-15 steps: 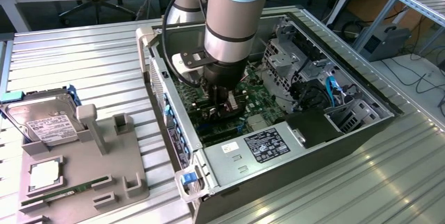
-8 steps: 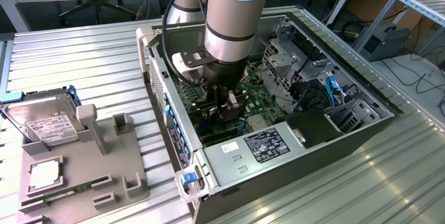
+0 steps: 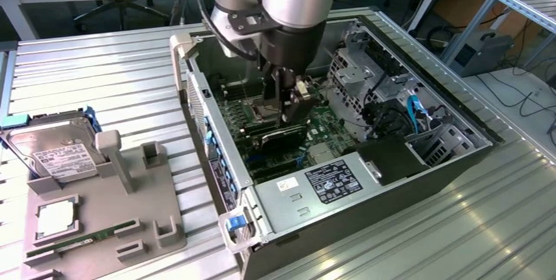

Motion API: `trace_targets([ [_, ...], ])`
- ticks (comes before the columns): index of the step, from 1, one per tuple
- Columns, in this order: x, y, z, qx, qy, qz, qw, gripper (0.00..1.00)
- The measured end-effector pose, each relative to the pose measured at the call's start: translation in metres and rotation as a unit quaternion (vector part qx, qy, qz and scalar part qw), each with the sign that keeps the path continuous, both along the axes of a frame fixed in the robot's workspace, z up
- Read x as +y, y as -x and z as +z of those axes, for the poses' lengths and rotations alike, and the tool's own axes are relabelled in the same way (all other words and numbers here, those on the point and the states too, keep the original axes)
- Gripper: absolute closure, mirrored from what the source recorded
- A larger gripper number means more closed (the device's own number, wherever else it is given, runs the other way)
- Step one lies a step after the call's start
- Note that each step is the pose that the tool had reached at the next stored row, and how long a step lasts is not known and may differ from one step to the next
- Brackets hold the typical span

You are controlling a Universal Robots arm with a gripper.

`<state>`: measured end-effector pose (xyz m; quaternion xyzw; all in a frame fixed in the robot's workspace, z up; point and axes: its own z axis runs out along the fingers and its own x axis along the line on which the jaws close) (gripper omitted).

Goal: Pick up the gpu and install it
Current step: 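Insert the gpu into the slot, then press down on the gpu until it lock into place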

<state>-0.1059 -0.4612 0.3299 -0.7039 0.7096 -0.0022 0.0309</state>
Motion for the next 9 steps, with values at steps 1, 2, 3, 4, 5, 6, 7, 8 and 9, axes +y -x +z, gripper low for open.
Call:
trace_targets([
  [1, 0.0001, 0.0, 0.0107, 0.0, 0.0, 0.0, 1.0, 0.36],
  [2, 0.0001, 0.0, 0.0191, 0.0, 0.0, 0.0, 1.0, 0.36],
  [3, 0.0001, 0.0, 0.0228, 0.0, 0.0001, 0.0, 1.0, 0.36],
  [4, 0.0001, 0.0, 0.0228, 0.0, -0.0001, 0.0, 1.0, 0.36],
  [5, 0.0001, 0.0, 0.0228, 0.0, -0.0001, 0.0, 1.0, 0.36],
  [6, 0.0001, 0.0, 0.0229, 0.0, -0.0001, 0.0, 1.0, 0.36],
  [7, 0.0001, 0.0, 0.0229, 0.0, 0.0, 0.0, 1.0, 0.36],
  [8, 0.0002, 0.0, 0.0229, 0.0, 0.0, 0.0, 1.0, 0.36],
  [9, 0.0001, 0.0, 0.0228, 0.0, -0.0001, 0.0, 1.0, 0.36],
])
